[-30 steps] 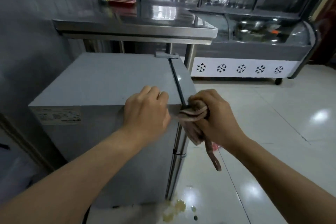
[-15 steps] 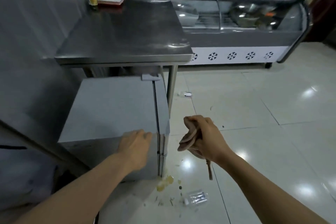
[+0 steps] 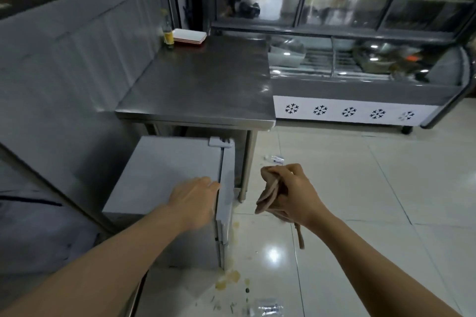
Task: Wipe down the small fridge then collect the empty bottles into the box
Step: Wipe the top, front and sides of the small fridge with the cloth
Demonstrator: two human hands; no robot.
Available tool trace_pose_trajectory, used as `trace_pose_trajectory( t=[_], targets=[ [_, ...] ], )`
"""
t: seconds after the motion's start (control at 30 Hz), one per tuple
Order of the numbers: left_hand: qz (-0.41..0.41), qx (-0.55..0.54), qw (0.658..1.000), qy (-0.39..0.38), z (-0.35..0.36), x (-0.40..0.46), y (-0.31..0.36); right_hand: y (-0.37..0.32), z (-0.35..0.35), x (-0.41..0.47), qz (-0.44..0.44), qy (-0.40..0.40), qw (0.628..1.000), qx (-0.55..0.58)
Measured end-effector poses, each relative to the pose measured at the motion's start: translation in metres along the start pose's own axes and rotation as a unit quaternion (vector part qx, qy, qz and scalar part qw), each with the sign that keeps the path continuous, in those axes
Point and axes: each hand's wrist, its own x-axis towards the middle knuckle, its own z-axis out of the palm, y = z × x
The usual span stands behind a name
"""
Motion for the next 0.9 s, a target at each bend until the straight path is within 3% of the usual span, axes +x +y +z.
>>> trace_pose_trajectory(
  t=[0.33,0.67,0.9],
  targets=[
    [0.006,-0.026,0.998,0.055,-0.037,0.088,-0.035,0.003,-0.009,0.093,0.02,-0.029,0.999,0.011],
    [0.001,-0.037,0.995,0.094,-0.066,0.208,-0.086,0.004,-0.017,0.254,0.023,0.118,0.991,-0.049],
    [-0.011,-0.027,0.991,0.128,-0.069,0.271,-0.107,0.02,-0.011,0.361,-0.019,0.155,0.981,-0.118]
  ],
)
